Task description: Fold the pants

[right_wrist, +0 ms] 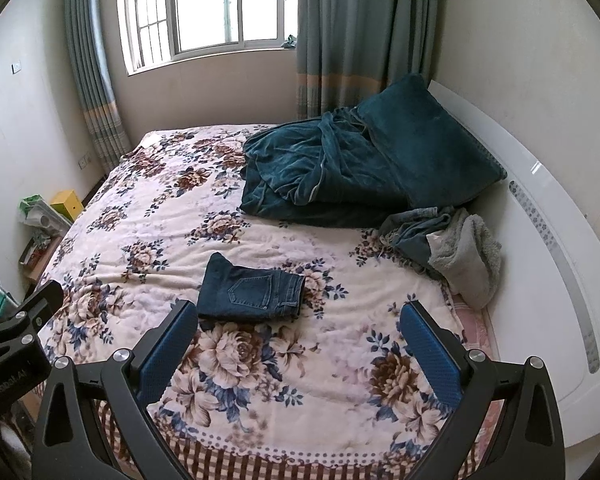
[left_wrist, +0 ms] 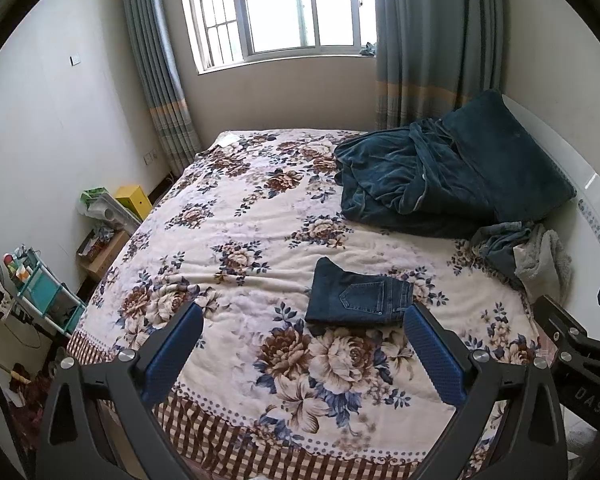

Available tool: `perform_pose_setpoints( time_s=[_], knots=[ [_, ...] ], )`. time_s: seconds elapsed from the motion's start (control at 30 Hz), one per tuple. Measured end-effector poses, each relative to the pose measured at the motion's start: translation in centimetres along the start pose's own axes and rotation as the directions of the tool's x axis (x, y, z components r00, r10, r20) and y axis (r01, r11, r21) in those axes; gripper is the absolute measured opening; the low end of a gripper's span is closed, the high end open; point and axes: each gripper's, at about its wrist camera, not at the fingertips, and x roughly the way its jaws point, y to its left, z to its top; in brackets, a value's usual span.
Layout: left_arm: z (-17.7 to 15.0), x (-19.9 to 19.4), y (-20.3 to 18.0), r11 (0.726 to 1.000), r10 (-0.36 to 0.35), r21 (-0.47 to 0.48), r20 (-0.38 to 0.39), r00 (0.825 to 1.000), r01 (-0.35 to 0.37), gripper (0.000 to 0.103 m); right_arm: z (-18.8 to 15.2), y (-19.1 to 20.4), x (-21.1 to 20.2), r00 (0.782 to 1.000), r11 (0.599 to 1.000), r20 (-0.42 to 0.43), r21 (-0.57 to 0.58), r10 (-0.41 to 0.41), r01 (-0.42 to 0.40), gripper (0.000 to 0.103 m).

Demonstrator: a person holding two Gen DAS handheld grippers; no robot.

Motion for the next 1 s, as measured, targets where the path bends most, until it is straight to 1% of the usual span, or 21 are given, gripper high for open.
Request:
perform_pose_setpoints(
  time_s=[1.0],
  knots=[
    [-0.11, -0.54, -0.41, 1.000, 0.004, 0.001, 0.007, 1.000, -0.004, 0.103, 0.30, -0.41, -0.64, 1.000, 1.000, 0.009, 0.007, 0.008, -0.008, 0.103]
  ],
)
